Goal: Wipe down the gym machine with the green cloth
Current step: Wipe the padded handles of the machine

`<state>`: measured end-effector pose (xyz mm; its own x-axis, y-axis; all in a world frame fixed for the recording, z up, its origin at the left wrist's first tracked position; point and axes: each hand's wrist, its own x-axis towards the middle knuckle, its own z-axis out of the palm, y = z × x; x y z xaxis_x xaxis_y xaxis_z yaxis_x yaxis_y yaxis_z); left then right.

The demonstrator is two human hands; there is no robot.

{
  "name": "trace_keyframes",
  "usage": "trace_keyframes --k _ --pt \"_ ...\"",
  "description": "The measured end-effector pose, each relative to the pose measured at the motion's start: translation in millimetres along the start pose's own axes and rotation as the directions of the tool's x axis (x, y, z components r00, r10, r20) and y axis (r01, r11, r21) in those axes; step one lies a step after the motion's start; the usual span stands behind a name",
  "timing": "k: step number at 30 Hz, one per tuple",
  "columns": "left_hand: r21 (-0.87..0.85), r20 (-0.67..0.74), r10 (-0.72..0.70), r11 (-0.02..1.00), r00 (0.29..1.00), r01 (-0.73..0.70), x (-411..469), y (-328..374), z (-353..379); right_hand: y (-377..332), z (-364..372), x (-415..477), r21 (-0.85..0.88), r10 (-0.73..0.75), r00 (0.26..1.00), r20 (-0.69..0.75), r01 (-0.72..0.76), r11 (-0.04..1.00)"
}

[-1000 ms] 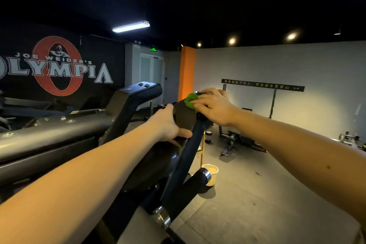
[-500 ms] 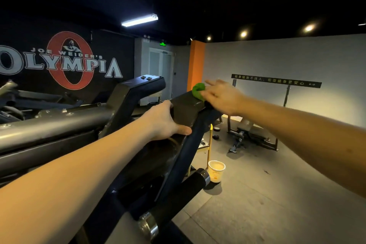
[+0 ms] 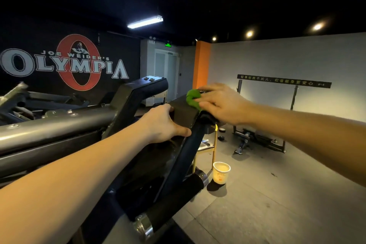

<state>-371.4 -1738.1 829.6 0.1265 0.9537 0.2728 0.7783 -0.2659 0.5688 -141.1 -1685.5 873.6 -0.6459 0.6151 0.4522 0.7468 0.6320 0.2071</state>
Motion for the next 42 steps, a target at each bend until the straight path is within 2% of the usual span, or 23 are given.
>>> trace_keyframes --k 2,3,5,7,9,12,14,16,20,23,25,26,29,31,34,38,40,42 --pt "0.002 -0.014 -0.012 1.0 1.0 0.012 -2 3 0 4 -9 20 -0.09 0.18 0.978 0.103 -0.171 0.981" --pt "-0.007 -0.015 -0.015 1.0 1.0 0.014 -4 4 0 -4 -8 31 -0.111 0.214 0.964 0.159 -0.198 0.974" --pt "-0.028 -0.004 0.0 1.0 1.0 0.0 -5 5 -1 -25 1 40 -0.05 0.14 0.97 0.199 -0.132 0.99" --pt "-0.028 -0.016 0.016 0.999 1.0 -0.016 -6 4 0 -38 5 27 0.151 0.027 0.982 0.189 -0.056 0.987" --pt "-0.031 -0.026 0.008 0.999 1.0 -0.009 -5 2 0 -28 -3 14 0.194 -0.038 0.98 0.197 -0.001 0.981" --pt "-0.033 -0.008 -0.027 0.999 1.0 0.026 -5 4 0 14 -14 25 0.038 0.19 0.955 0.226 -0.203 0.978" --pt "-0.033 -0.001 -0.027 0.999 1.0 0.027 -4 4 0 30 -14 46 -0.059 0.337 0.904 0.263 -0.334 0.941" --pt "-0.035 0.002 -0.036 0.999 0.999 0.036 -5 5 1 37 -5 66 -0.072 0.388 0.881 0.27 -0.384 0.921" --pt "-0.026 0.005 -0.056 0.998 0.998 0.056 -7 7 2 23 -4 58 -0.105 0.267 0.918 0.293 -0.246 0.964" --pt "-0.011 0.008 -0.06 0.998 0.998 0.06 -7 6 3 14 -12 17 0.102 0.135 0.96 0.246 -0.164 0.981" --pt "-0.002 0.006 -0.064 0.998 0.998 0.064 -6 6 3 15 -19 1 0.154 0.058 0.964 0.259 -0.101 0.983" --pt "0.002 0.001 -0.064 0.998 0.998 0.064 -5 5 3 18 -21 1 0.137 0.053 0.959 0.278 -0.094 0.986" --pt "-0.001 0.0 -0.061 0.998 0.998 0.061 -5 6 3 25 -22 30 0.06 0.194 0.923 0.332 -0.226 0.972" --pt "-0.022 0.011 -0.066 0.998 0.998 0.066 -5 6 3 19 -15 50 -0.008 0.248 0.911 0.331 -0.26 0.966" --pt "-0.034 0.004 -0.071 0.997 0.998 0.071 -6 7 3 -11 -9 58 -0.036 0.146 0.931 0.334 -0.142 0.989" --pt "-0.018 -0.029 -0.057 0.998 0.998 0.056 -9 4 5 -40 -2 38 0.136 -0.086 0.935 0.343 0.042 0.99" --pt "-0.001 -0.027 -0.079 0.997 0.996 0.079 -11 2 5 -27 -7 33 0.129 -0.08 0.939 0.334 0.038 0.991" --pt "0.041 -0.038 -0.102 0.994 0.994 0.104 -12 1 4 -8 -14 34 0.06 0.044 0.948 0.316 -0.066 0.996"
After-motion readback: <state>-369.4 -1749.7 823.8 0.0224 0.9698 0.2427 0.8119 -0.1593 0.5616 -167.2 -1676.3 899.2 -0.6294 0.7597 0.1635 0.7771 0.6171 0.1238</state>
